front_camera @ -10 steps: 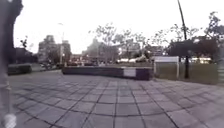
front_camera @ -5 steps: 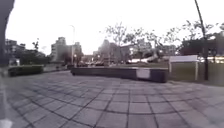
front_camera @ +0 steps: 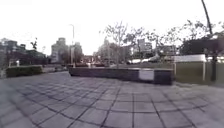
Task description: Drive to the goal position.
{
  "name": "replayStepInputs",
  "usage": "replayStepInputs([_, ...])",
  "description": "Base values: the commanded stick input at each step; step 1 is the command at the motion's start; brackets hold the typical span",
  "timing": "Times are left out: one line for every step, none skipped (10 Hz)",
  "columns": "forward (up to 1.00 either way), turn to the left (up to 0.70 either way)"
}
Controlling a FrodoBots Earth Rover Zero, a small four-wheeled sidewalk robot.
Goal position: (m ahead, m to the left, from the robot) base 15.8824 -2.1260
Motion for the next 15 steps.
replayStepInputs([0.7, 0.0])
replayStepInputs([0.7, 0.0])
replayStepInputs([0.7, 0.0])
replayStepInputs([0.7, 0.0])
replayStepInputs([0.7, 0.08])
replayStepInputs([0.7, 0.32])
replayStepInputs([0.7, 0.35])
replayStepInputs([0.7, 0.35])
replayStepInputs([0.7, 0.35])
replayStepInputs([0.7, 0.35])
replayStepInputs([0.7, 0.35])
replayStepInputs([0.7, 0.35])
replayStepInputs([0.7, 0.35])
replayStepInputs([0.7, 0.35])
replayStepInputs([0.7, 0.35])
